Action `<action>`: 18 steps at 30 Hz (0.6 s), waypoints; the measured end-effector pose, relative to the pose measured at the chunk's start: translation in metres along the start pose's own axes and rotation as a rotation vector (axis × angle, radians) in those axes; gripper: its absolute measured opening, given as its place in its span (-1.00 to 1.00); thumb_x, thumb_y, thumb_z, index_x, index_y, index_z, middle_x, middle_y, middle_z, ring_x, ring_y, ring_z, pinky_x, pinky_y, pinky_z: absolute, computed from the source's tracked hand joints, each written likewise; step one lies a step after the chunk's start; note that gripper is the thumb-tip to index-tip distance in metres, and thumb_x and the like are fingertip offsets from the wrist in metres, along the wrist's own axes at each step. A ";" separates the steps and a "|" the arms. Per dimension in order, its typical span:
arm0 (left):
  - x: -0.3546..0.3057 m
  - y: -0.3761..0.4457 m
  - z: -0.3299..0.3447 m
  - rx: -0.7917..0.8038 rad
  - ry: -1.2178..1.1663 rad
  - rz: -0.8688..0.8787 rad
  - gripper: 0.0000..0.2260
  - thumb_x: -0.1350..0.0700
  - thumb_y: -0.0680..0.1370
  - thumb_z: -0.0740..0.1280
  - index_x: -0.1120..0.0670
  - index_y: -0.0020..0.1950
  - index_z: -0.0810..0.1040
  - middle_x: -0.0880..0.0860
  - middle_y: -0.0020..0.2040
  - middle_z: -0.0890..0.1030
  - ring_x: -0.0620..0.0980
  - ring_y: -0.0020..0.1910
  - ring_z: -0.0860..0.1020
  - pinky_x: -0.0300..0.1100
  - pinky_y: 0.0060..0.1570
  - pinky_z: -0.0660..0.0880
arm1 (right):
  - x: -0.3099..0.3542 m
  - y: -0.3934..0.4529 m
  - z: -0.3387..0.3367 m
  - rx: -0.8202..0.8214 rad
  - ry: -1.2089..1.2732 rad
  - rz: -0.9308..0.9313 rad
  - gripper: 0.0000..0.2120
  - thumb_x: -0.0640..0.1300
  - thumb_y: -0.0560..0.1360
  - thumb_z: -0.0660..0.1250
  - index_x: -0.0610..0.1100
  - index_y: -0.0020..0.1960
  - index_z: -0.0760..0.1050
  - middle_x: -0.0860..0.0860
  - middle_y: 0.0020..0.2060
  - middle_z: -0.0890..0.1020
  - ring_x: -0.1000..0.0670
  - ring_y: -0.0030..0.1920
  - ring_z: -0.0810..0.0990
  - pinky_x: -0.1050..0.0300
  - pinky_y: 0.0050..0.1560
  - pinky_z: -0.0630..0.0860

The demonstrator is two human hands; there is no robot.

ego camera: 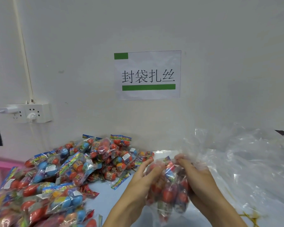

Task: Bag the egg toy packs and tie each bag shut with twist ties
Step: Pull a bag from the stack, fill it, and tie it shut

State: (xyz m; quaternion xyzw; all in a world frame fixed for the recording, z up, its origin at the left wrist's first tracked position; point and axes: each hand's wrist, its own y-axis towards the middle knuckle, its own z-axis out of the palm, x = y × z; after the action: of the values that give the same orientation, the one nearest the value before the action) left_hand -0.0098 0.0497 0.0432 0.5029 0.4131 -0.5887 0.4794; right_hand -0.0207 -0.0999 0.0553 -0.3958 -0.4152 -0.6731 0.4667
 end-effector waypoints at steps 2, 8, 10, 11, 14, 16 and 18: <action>0.002 0.001 -0.003 0.017 -0.025 -0.016 -0.33 -0.28 0.23 0.50 -0.18 0.32 0.51 -0.06 0.24 0.63 -0.07 0.14 0.64 -0.04 0.05 0.60 | 0.001 0.000 0.000 0.017 0.032 0.019 -0.69 -0.32 0.55 0.33 -0.08 -0.28 0.70 -0.14 -0.31 0.69 -0.06 -0.32 0.60 0.12 -0.33 0.57; 0.005 0.004 0.000 -0.155 0.011 0.090 -0.34 -0.37 0.17 0.58 -0.03 0.12 0.60 0.05 0.06 0.70 0.05 0.04 0.68 0.10 0.17 0.58 | 0.005 0.000 0.003 -0.135 0.036 0.093 -0.89 -0.21 0.52 0.43 -0.25 -0.10 0.69 -0.28 -0.14 0.71 -0.24 -0.14 0.67 -0.29 0.08 0.59; 0.006 0.007 0.003 -0.292 0.044 0.169 -0.41 -0.36 0.18 0.56 -0.08 0.07 0.56 -0.02 0.09 0.64 -0.03 0.08 0.63 0.01 0.15 0.57 | 0.002 0.000 0.003 -0.188 -0.003 0.125 -0.80 -0.15 0.55 0.41 -0.30 0.00 0.65 -0.25 -0.13 0.73 -0.24 -0.10 0.71 -0.28 0.12 0.61; 0.007 0.007 0.003 -0.338 0.054 0.189 -0.44 -0.34 0.19 0.53 -0.10 0.05 0.55 -0.04 0.10 0.61 -0.05 0.09 0.60 -0.03 0.14 0.56 | 0.001 0.000 0.003 -0.194 -0.026 0.144 -0.77 -0.11 0.57 0.39 -0.30 0.04 0.63 -0.24 -0.11 0.73 -0.25 -0.07 0.71 -0.29 0.15 0.60; 0.007 0.008 0.001 -0.428 0.057 0.225 -0.45 -0.36 0.16 0.46 -0.12 0.03 0.51 -0.10 0.10 0.55 -0.11 0.11 0.54 -0.12 0.02 0.51 | -0.001 -0.001 0.002 -0.104 -0.044 0.208 -0.64 0.06 0.58 0.35 -0.23 0.14 0.60 -0.22 0.01 0.72 -0.26 0.03 0.70 -0.27 0.18 0.58; 0.007 0.010 -0.002 -0.472 0.030 0.234 -0.40 -0.38 0.16 0.44 -0.09 0.07 0.50 -0.06 0.13 0.54 -0.03 0.16 0.53 -0.03 0.10 0.51 | 0.001 -0.003 0.002 0.011 -0.087 0.249 -0.53 0.23 0.52 0.34 -0.13 0.19 0.59 -0.22 0.06 0.70 -0.23 0.08 0.68 -0.17 0.15 0.55; 0.008 0.012 -0.004 -0.459 -0.058 0.215 -0.32 -0.39 0.19 0.45 -0.01 0.15 0.50 0.06 0.19 0.57 0.10 0.19 0.56 0.15 0.17 0.55 | 0.006 -0.008 0.002 0.172 -0.167 0.262 -0.57 0.29 0.45 0.37 0.01 0.15 0.61 -0.13 0.04 0.72 -0.20 0.08 0.69 -0.17 0.18 0.52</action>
State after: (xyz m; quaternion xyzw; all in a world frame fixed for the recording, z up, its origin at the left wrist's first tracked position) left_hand 0.0025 0.0498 0.0344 0.4048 0.4660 -0.4394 0.6526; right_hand -0.0292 -0.0984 0.0601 -0.4595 -0.4537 -0.5334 0.5464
